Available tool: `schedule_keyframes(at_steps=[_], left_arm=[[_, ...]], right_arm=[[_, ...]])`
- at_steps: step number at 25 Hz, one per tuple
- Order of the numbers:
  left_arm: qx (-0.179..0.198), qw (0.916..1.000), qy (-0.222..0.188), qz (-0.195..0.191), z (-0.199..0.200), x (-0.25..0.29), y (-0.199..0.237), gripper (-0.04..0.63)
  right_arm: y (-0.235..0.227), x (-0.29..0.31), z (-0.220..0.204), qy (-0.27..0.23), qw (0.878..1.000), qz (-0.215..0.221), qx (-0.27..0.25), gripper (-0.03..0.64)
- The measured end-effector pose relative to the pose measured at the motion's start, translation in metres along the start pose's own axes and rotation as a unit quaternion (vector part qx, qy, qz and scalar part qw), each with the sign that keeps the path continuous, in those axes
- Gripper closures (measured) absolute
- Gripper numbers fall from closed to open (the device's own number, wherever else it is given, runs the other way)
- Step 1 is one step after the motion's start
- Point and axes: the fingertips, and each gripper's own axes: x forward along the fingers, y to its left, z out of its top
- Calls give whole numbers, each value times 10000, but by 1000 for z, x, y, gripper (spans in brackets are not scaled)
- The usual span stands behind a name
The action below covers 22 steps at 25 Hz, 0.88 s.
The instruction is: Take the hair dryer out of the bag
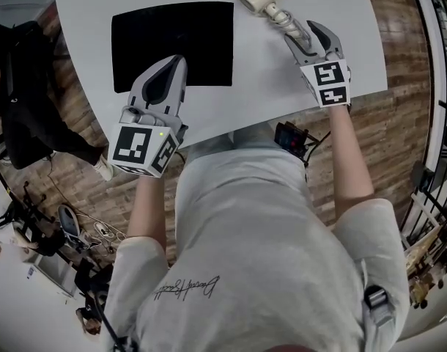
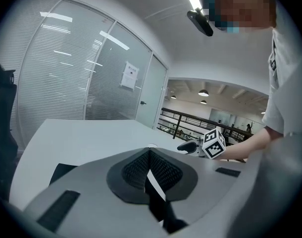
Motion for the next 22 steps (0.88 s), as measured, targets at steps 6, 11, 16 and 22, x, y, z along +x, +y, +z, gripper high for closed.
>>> schedule_keyframes(at_steps=[6,11,16,22], left_arm=[[78,9999,-110,104,11,-9,-1,583],[213,9994,-134,224,11,-22,3,583],[110,9991,-250,323,11,-27,4,583],[321,9987,-223,325,14,-34,-4,583]], right_arm=[[17,-23,28,-310,9987,377,111,424],[37,-39,54,-579,9967,530,186,545],[58,-53,80,-805,9938,747,198,581],[99,-68,107,-926,9875,1235,330,592]])
